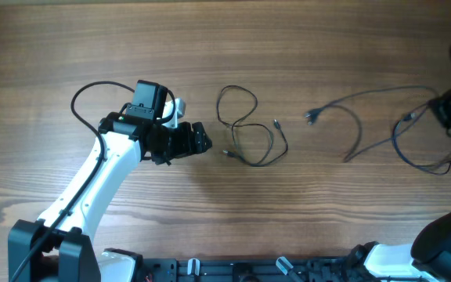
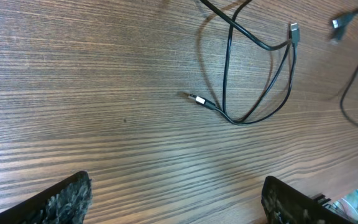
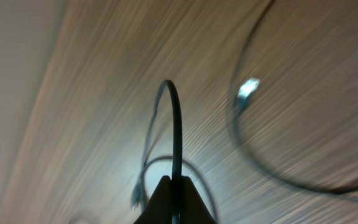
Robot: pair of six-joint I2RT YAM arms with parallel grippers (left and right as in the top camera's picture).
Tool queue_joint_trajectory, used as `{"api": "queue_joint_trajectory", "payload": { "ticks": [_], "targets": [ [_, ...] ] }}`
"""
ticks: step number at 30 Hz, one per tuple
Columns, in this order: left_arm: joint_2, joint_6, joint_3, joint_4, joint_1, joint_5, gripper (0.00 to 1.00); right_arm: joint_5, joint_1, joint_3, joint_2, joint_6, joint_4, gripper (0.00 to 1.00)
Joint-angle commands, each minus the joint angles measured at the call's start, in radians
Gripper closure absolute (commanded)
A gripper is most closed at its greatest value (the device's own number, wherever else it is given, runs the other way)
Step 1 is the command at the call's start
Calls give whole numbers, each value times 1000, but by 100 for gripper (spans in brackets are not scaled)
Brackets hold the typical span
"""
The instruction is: Untangle cables
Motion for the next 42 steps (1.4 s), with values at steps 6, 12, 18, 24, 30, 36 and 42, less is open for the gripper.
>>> {"api": "queue_joint_trajectory", "payload": {
  "ticks": [6,12,18,24,30,36,42],
  "targets": [
    [4,2,-3,1,-1,-6,10,650,-23,53,6,210,-6,92],
    [4,2,-3,5,-1,-6,10,215,1,52,7,95,-22,42],
    [4,2,-3,18,-1,-6,10,204,216,-1,8,-115,-267,35],
    [4,6,-3,6,-1,-43,11,237,418,-188,8,-322,-255,22],
    [4,6,-3,-10,-1,-74,10,347,422,-315,8,-405,-111,25],
    [4,6,-3,-10,-1,-85,10,356,422,-423,8,-369,44,27],
    [4,5,-3,-11,-1,-84,10,125,432,-223,8,-556,6,29]
  ]
}}
